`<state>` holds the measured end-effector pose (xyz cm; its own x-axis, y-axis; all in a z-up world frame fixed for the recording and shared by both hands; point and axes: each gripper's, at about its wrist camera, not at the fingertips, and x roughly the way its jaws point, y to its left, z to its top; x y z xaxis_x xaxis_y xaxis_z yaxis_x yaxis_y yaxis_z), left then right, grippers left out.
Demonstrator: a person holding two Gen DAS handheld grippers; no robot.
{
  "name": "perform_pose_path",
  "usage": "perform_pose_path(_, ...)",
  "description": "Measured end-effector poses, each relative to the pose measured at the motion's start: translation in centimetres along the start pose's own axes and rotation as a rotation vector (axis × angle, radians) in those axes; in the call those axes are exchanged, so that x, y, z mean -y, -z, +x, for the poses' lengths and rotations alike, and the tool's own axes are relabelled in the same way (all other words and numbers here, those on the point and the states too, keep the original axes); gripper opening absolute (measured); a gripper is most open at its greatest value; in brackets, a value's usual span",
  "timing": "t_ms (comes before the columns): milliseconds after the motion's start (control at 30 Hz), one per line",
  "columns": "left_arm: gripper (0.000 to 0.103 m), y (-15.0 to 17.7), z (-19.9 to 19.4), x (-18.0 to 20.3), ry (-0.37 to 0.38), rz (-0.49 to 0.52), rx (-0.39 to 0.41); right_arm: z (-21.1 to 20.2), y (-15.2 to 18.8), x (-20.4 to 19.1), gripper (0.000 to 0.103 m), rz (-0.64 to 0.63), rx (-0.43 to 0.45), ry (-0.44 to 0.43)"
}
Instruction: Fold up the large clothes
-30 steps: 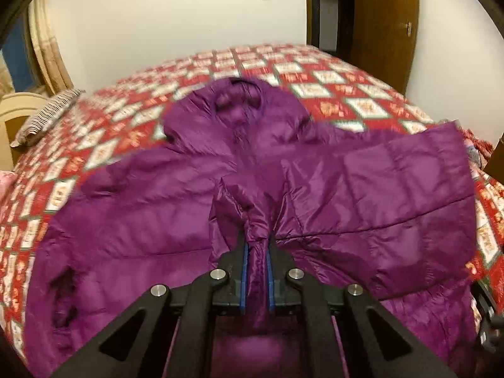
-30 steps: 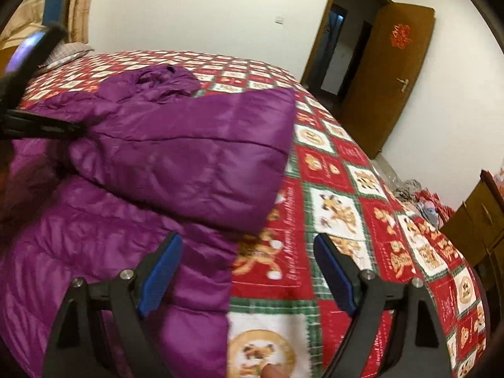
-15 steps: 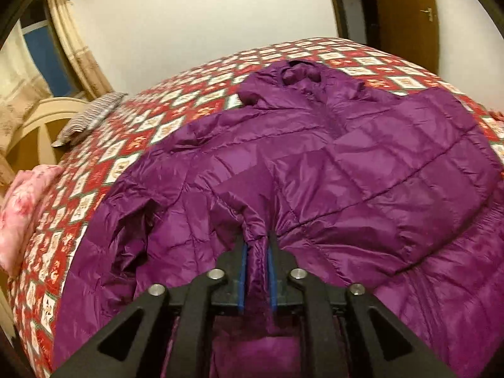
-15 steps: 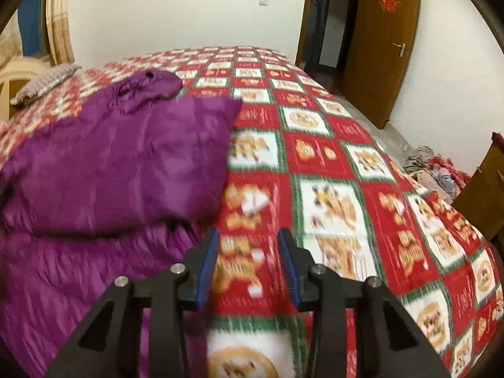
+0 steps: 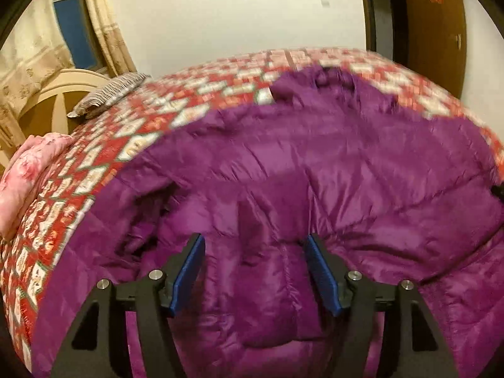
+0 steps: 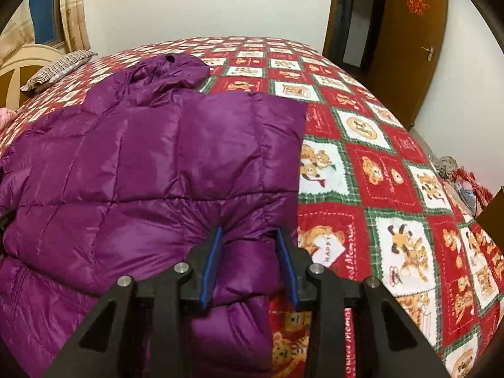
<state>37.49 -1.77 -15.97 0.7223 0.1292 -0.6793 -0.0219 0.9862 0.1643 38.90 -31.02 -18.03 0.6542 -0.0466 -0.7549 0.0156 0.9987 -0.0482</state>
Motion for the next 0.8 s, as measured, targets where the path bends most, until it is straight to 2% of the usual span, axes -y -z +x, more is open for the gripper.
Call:
perform_pose_path(33,0.068,-0.4,-0.9,-0.2,-0.001,-0.007,0.032,-0.8,-0.2,0.0,0.039,-0.001,0.01,0.011)
perform_pose_path(133,0.082,-1.2,-2.1,0.0,0.008,-0.013,0.09,-3.6,-0.8,-0.5,0.04,0.019,0.081,-0.002)
perform_pose_path(200,0.082,-1.2,-1.4,0.9,0.0,0.006,0.072,-4.4,-1.0,-1.7,0.04,0.011,0.097,-0.025)
perform_pose_path(333,0.082,0.1,2.3,2.2,-0.057,0.044,-0.031,-3.2,-0.3,-5.6,0.04,-0.072,0.072,-0.052)
perform_pose_path(400,0.082,0.7,3.4,1.8,-0.038,0.017,-0.066,-1.5,0.6,-6.8,0.04,-0.097,0.035,-0.049)
perform_pose_path(467,0.083,0.7,3.5,1.5,-0.022,-0.003,-0.07,-0.3,1.3,-7.2,0.04,-0.115,0.017,-0.035)
perform_pose_path(800,0.088,1.1,4.2,1.4,-0.02,-0.015,-0.07,-0.2,1.8,-7.8,0.041,-0.134,0.036,0.007)
